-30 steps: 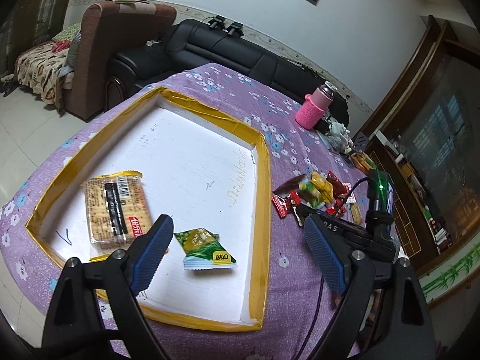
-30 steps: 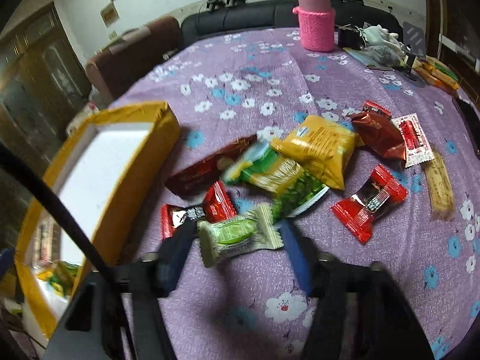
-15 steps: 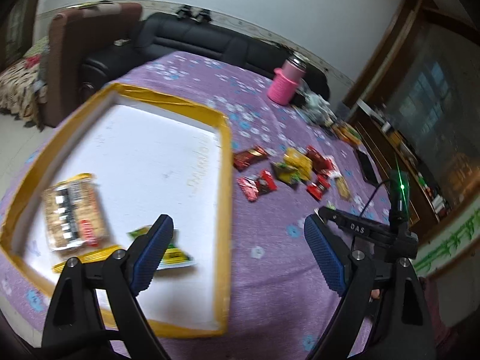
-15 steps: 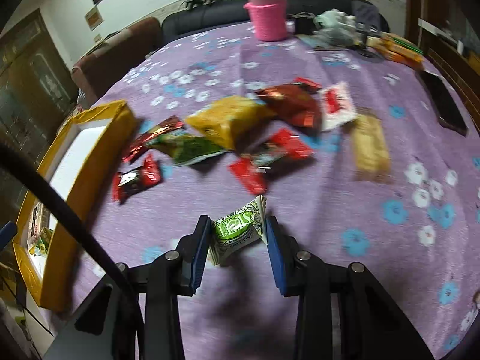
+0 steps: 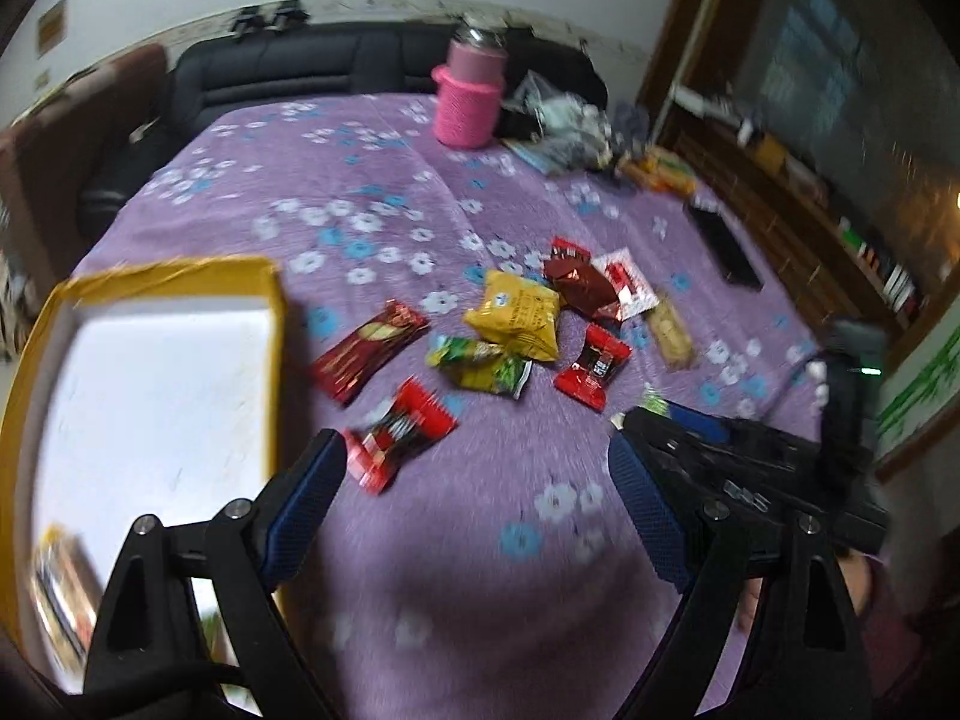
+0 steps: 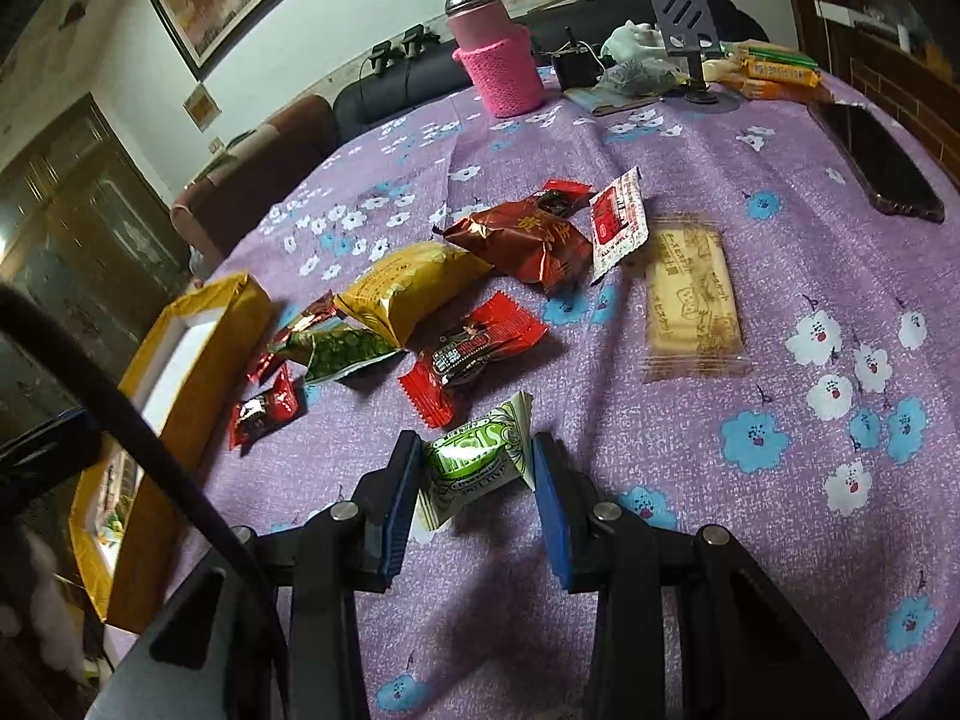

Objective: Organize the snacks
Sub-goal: 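Grasp the green-white candy with the right tool while the left tool grasps a green snack pack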

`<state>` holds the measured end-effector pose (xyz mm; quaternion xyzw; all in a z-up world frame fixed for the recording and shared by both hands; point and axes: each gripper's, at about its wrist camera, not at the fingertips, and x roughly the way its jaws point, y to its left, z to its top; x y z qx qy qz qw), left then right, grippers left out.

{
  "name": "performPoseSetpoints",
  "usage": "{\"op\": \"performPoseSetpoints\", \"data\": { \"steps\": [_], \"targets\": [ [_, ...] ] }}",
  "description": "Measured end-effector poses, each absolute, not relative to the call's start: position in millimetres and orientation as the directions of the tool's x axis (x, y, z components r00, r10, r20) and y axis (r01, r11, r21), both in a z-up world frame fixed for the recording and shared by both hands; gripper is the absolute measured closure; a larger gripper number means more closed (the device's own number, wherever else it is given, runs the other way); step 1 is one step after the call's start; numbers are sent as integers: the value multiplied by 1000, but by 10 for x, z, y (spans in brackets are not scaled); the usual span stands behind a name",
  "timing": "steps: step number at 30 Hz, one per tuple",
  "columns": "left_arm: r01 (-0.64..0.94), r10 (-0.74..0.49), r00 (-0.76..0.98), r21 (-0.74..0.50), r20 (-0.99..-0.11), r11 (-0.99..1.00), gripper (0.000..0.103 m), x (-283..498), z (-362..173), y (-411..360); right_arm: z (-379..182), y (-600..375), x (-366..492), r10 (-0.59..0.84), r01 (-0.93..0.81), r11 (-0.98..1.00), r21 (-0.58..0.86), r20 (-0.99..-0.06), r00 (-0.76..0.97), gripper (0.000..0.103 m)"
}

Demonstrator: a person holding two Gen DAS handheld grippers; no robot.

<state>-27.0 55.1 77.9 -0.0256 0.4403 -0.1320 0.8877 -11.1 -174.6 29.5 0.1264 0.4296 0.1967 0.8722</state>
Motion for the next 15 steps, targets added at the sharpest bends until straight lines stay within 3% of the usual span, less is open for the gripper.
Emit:
{"op": "performPoseSetpoints", "data": {
  "steps": [8,13,14,15],
  "targets": [
    [230,-147,519,-28,-842,973,14,339,367,182,329,-1827,-115,507,-229,857,463,-674,537,66],
    [224,-150,506,-39,-850,974,15,495,244,158,341,-1807,-126,514,-240,854,462,-672,533,66],
    [234,-147,509,-28,-848,972,31,487,239,133,341,-1799,-127,515,-243,853,462,-673,531,66],
    [242,-128,509,-1,-851,970,39,473,224,104,343,-1789,-125,516,-246,853,460,-673,530,66]
  ]
}}
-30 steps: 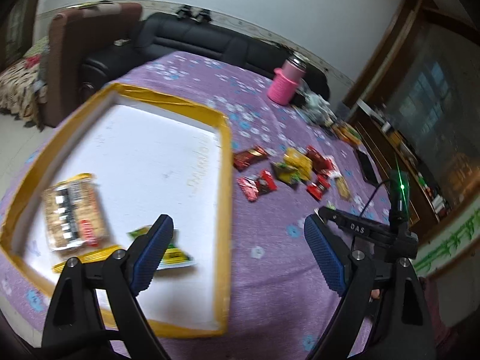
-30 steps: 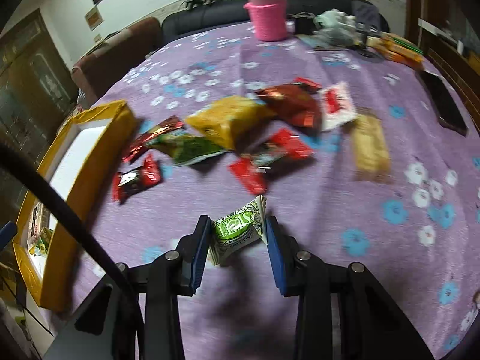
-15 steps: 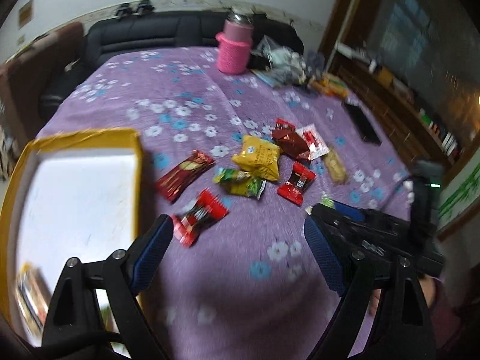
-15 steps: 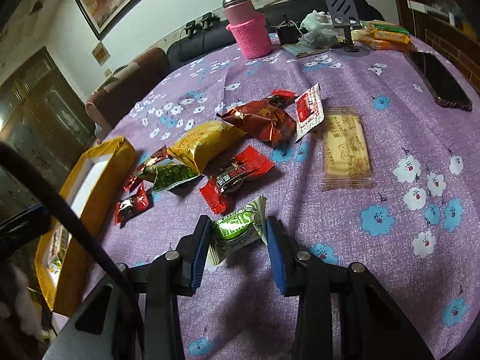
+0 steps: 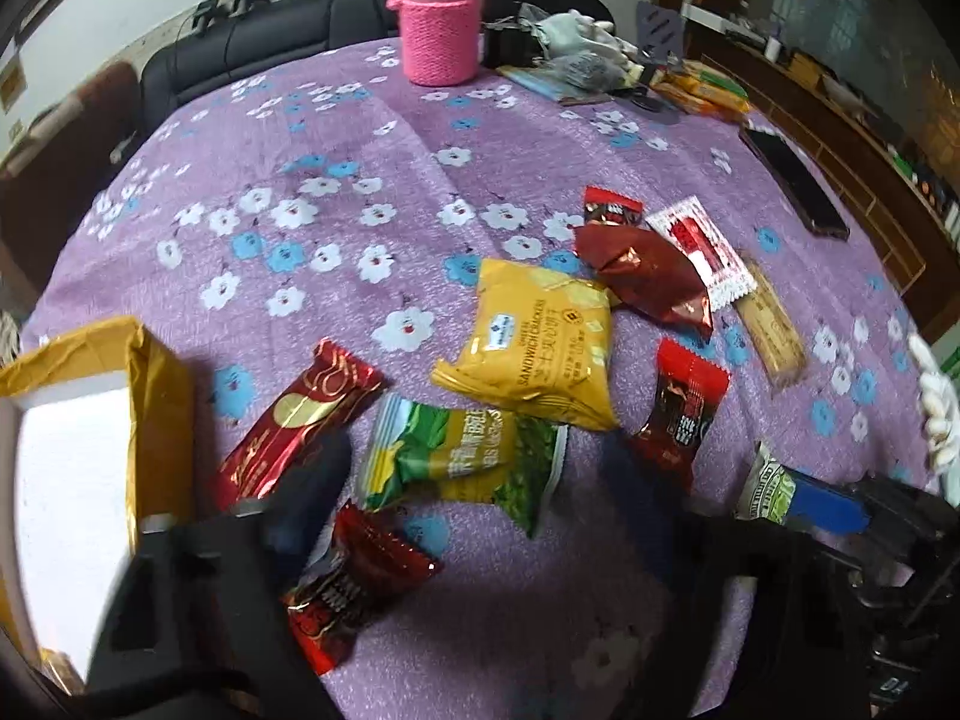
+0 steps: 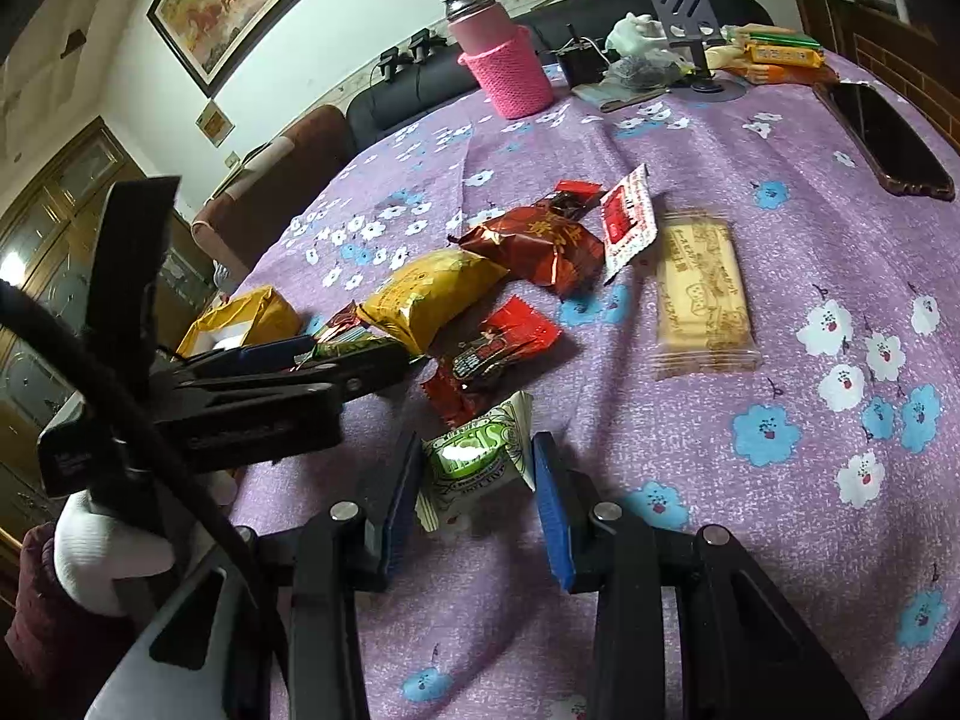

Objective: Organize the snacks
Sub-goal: 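Grasp the green-white candy with the right tool while the left tool grasps a green snack pack, then carry both green items over the tray and open both tools to drop them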

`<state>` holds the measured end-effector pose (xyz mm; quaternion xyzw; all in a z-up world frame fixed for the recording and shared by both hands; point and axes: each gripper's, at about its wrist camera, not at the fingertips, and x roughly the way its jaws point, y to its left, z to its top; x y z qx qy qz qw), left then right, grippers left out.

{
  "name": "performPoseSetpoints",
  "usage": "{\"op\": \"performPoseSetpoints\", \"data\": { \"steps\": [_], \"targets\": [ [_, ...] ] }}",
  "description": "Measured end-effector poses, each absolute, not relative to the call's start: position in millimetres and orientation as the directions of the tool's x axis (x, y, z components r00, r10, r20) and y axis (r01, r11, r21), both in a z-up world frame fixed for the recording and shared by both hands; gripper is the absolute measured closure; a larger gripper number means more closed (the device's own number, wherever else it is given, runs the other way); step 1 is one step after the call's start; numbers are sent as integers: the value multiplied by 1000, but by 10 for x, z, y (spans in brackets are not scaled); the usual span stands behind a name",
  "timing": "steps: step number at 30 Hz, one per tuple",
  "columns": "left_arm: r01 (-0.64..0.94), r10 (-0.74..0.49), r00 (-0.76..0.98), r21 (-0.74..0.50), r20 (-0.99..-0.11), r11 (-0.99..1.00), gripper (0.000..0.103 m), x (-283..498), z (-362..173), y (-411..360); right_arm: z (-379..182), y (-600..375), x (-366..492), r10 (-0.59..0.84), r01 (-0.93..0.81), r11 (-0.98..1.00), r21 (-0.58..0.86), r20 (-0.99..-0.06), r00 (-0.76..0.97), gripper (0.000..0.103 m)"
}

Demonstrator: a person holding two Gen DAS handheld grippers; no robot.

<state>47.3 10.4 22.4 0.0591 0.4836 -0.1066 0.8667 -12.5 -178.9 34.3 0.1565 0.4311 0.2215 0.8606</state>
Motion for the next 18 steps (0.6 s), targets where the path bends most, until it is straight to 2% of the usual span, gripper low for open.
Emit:
{"op": "performPoseSetpoints", "data": {
  "steps": [1,2,4,13,18],
  "targets": [
    [248,-111,514,23,-850,968,41,469,216,72,344,-1786,-120,517,-248,853,459,-673,529,66],
    [253,-111,526,30,-843,967,50,457,227,63,341,-1780,-119,515,-249,854,456,-675,529,66],
    [256,-124,540,22,-832,966,56,427,276,70,336,-1776,-116,513,-247,855,456,-678,526,66],
    [238,-156,544,-27,-824,971,58,317,332,178,347,-1770,-128,505,-252,861,443,-675,538,66],
    [230,-202,578,-80,-791,970,58,108,549,288,392,-1789,-145,517,-264,852,451,-649,558,66]
  ]
}}
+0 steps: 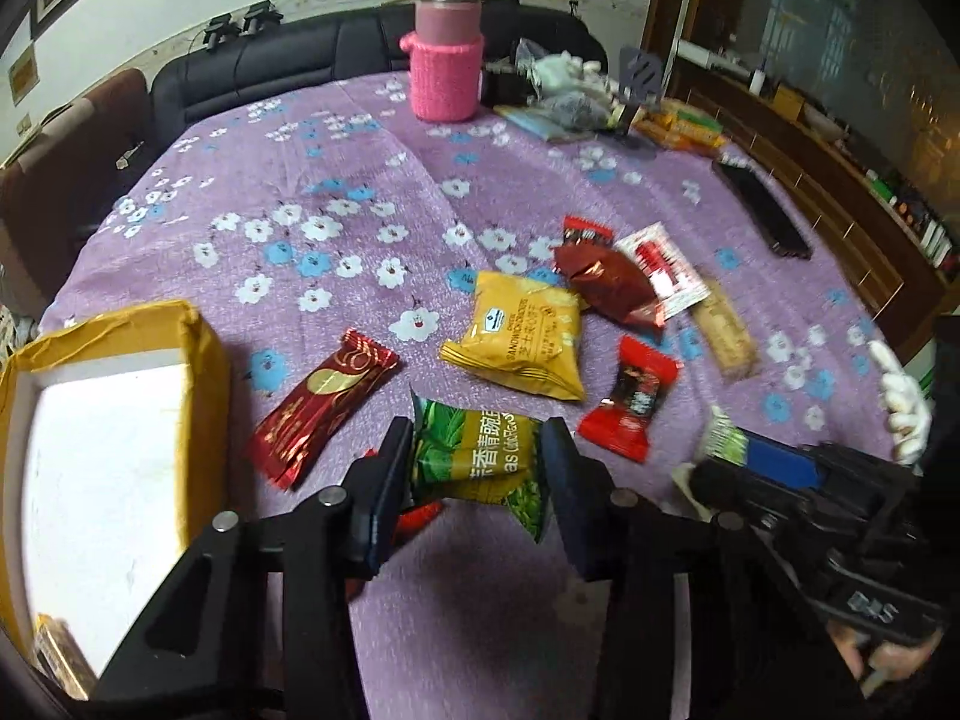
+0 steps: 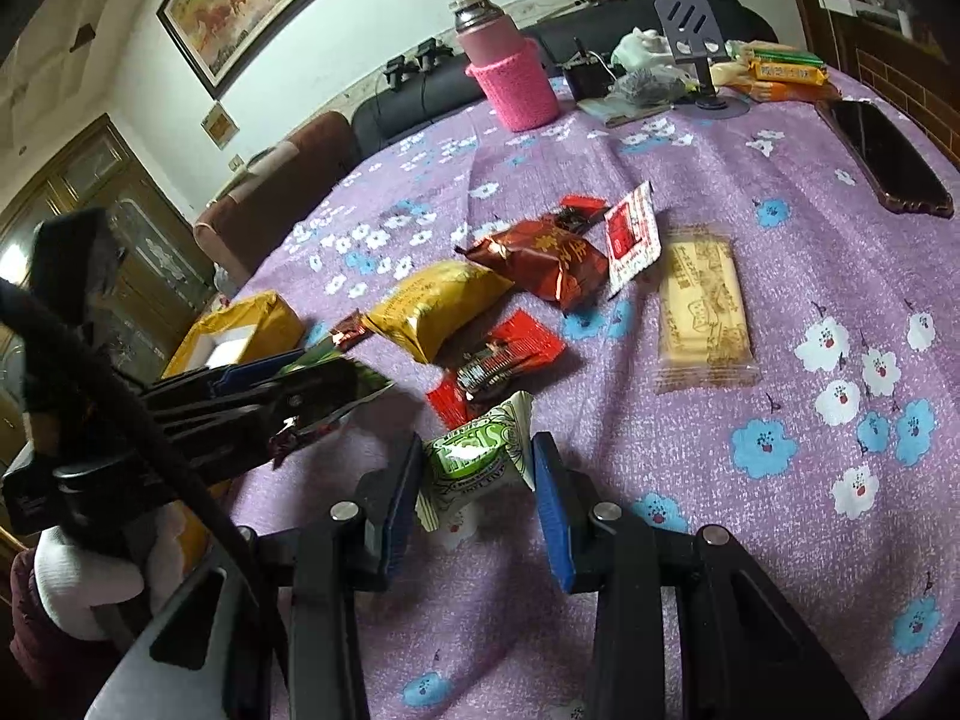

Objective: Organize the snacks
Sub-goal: 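Carry both green items over the tray and open both tools to drop them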

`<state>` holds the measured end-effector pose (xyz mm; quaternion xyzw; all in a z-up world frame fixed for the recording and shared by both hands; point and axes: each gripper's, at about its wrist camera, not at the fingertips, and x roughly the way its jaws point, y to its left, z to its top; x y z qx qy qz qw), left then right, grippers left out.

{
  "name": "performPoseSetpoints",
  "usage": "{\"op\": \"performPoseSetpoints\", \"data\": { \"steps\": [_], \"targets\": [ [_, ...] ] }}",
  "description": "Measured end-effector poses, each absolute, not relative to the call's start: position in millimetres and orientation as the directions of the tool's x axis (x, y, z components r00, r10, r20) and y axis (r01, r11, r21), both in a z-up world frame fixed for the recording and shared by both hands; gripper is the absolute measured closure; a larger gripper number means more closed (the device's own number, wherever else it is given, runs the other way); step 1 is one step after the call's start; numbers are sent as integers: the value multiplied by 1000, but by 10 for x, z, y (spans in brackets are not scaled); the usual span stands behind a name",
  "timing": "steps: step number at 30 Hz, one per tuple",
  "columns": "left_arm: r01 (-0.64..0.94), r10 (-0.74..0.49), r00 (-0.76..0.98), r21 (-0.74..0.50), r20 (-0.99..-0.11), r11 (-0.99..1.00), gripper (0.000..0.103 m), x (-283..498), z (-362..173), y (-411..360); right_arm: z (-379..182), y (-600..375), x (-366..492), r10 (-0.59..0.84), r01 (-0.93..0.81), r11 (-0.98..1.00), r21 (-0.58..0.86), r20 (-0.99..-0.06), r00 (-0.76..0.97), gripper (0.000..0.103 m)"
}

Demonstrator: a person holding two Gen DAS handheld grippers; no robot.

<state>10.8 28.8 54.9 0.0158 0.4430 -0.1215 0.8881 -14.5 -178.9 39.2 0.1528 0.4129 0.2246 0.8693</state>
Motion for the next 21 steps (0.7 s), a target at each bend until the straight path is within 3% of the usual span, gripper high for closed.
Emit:
{"op": "performPoseSetpoints", "data": {
  "steps": [11,21],
  "targets": [
    [127,-180,684,-127,-707,984,58,-477,1002,990,526,-1727,-257,500,-312,864,396,-591,633,67],
    [-112,-66,682,-193,-729,975,57,-509,892,2222,852,-1221,-413,557,-397,830,392,-597,577,67]
  ]
}}
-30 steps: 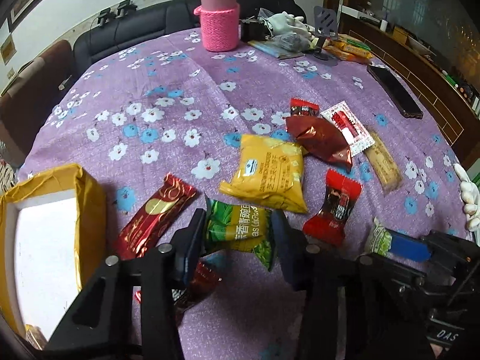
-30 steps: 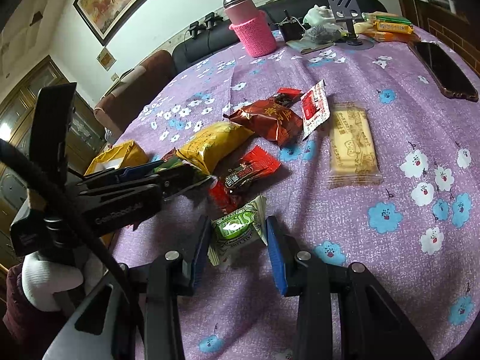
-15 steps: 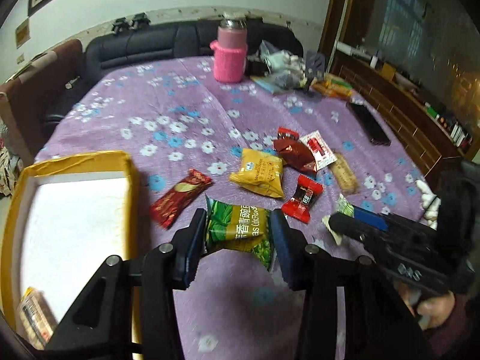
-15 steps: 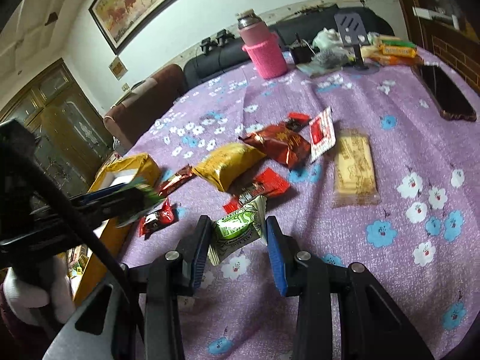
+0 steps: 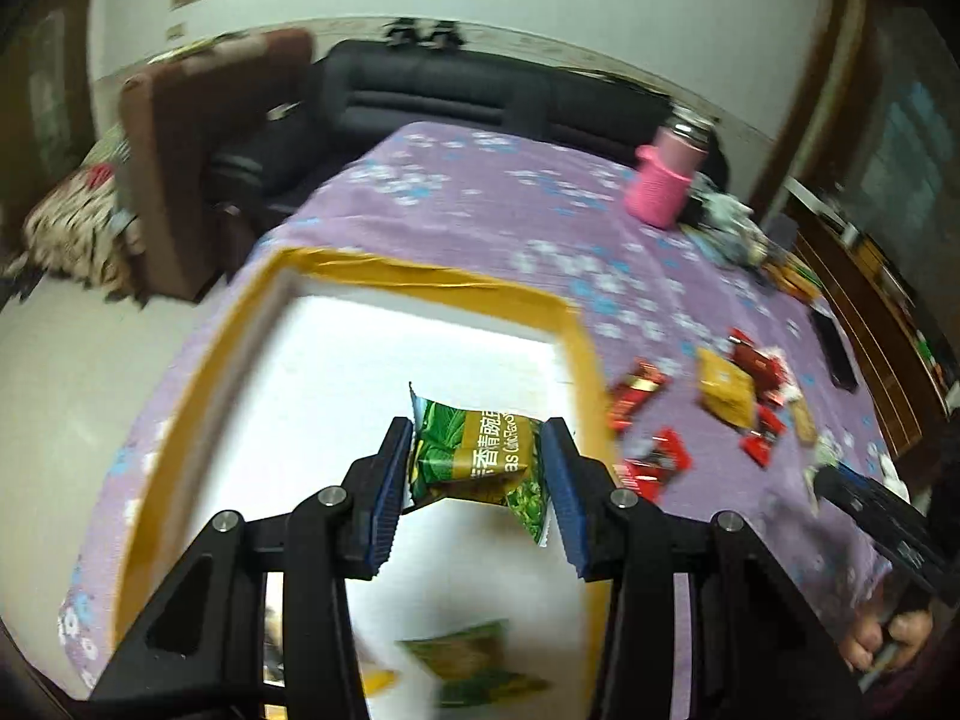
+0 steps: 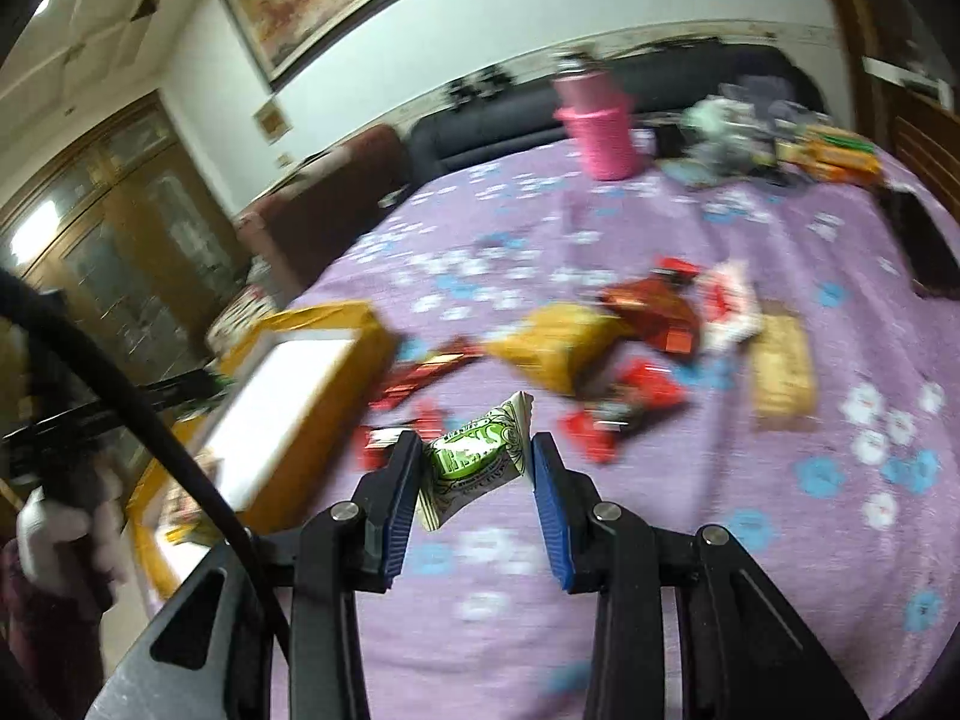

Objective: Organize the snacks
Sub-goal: 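Carry both green items over the tray and open both tools to drop them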

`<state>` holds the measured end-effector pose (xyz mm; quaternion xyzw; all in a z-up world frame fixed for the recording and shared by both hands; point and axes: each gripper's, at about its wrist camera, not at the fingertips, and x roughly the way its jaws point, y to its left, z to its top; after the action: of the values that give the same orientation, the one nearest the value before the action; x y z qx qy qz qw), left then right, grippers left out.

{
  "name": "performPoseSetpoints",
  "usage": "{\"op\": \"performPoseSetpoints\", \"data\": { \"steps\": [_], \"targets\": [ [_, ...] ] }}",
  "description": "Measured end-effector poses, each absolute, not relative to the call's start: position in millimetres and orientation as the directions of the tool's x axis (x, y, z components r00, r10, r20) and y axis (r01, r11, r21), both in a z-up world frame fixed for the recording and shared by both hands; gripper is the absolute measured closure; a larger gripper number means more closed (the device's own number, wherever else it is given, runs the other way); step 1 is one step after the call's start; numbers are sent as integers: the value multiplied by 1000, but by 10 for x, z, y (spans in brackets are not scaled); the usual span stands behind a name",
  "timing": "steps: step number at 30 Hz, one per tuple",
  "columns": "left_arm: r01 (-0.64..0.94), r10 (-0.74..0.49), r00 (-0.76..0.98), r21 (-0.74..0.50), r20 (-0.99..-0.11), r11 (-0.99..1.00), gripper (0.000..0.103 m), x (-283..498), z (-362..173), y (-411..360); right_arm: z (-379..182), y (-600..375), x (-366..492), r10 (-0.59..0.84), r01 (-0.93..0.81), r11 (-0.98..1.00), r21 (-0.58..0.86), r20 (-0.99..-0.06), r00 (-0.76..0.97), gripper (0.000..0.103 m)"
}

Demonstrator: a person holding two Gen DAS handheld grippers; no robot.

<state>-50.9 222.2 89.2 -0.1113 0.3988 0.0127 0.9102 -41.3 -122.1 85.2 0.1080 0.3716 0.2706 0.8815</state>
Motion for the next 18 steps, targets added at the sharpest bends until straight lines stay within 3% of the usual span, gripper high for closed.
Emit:
{"op": "performPoseSetpoints", "data": {
  "steps": [9,18],
  "targets": [
    [-170,-52,659,-216,-751,962,57,-496,718,2666,997,-6,-443,643,-583,732,354,-641,418,67],
    [-226,-59,607,-243,-792,943,57,-417,551,2908,671,869,-413,605,-662,688,298,-739,296,67]
  ]
}}
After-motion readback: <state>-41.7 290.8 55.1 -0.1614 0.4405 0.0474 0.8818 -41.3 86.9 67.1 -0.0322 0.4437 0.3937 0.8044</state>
